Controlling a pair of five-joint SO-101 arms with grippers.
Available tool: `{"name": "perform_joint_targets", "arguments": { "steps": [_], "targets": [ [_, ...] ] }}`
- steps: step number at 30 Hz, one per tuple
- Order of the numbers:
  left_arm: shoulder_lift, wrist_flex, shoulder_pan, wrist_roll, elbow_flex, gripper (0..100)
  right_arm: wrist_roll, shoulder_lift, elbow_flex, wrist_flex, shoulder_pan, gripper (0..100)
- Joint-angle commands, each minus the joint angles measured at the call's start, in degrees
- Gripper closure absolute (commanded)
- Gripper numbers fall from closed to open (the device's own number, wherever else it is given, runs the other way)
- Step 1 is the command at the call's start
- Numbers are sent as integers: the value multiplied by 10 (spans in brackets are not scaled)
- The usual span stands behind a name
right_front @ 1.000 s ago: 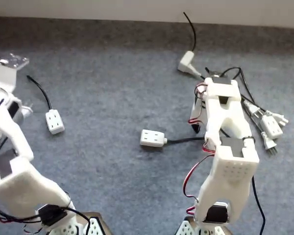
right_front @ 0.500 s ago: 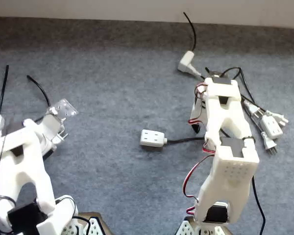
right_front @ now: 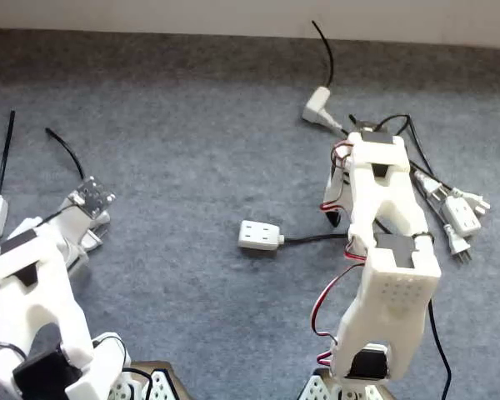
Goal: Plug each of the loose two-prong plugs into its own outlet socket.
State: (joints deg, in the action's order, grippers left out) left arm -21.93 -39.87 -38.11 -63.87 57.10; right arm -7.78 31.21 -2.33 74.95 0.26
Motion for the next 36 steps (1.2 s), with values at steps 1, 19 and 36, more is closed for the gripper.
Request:
{"name": "perform_joint_targets", "arguments": {
  "steps": [1,19,36],
  "targets": [
    [-14,15,0,-5,-61,692,-6,5,0,-26,-7,875],
    [79,25,66,-2,-91,700,-5,5,0,-26,-7,875],
    [24,-124,68,35,-213,700,-3,5,0,-26,-7,875]
  ]
}}
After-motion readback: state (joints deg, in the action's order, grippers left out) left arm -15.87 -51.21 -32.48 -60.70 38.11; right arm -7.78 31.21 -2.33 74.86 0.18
